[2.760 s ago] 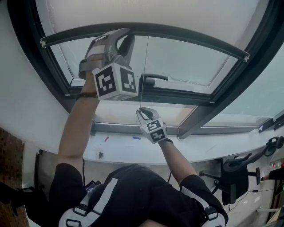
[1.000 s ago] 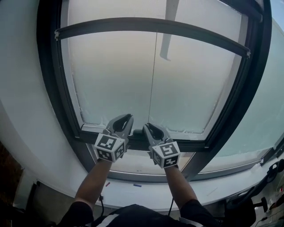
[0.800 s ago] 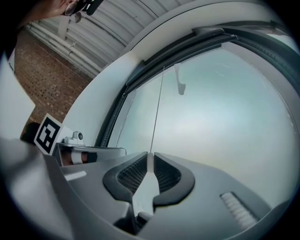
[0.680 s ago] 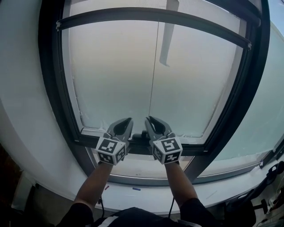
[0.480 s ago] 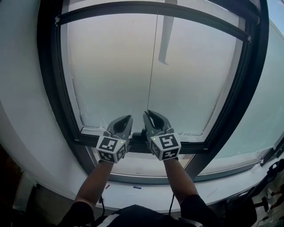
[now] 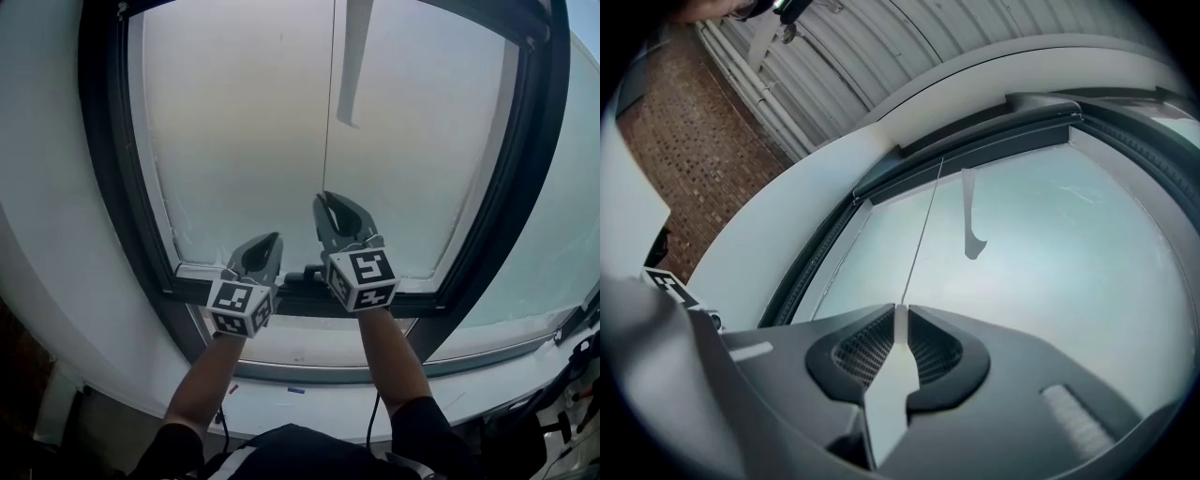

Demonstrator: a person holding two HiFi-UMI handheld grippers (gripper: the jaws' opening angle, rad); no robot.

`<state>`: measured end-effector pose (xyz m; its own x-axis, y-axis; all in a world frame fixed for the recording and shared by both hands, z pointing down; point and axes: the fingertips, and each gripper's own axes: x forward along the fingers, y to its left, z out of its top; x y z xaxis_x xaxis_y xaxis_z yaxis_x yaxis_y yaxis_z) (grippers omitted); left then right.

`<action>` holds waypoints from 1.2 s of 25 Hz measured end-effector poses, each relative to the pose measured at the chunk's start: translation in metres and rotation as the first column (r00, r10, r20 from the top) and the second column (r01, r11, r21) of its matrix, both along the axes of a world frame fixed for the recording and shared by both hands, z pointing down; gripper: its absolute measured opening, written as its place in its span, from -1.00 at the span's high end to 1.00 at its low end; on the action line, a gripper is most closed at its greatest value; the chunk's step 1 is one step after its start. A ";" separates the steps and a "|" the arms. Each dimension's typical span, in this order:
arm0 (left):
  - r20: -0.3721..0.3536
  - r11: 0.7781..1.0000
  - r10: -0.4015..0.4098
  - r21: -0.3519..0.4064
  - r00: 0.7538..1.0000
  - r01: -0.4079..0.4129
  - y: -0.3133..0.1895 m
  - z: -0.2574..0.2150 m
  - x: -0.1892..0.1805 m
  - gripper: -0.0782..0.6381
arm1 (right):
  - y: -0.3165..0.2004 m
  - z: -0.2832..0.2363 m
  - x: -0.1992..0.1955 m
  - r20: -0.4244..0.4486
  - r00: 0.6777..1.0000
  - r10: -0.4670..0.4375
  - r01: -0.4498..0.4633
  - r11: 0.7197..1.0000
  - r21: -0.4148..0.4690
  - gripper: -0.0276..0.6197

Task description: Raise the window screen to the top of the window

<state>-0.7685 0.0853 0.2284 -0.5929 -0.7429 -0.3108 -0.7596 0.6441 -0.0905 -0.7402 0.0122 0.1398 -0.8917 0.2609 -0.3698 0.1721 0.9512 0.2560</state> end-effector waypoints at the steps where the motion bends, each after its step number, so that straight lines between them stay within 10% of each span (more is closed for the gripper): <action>1: 0.007 1.000 -0.005 -0.001 1.000 0.005 0.001 -0.001 0.000 0.76 | 0.000 -0.005 0.001 0.004 1.000 0.002 -0.002 1.000 -0.002 0.77; 16: -0.024 1.000 0.022 -0.008 0.999 -0.022 0.018 0.026 0.006 0.76 | -0.012 0.062 0.001 -0.052 0.998 0.046 -0.049 0.996 -0.076 0.53; 30: -0.138 0.977 0.212 -0.010 0.967 -0.215 0.047 0.136 0.056 0.77 | -0.022 0.202 0.104 -0.193 0.973 0.123 -0.159 0.970 -0.184 0.82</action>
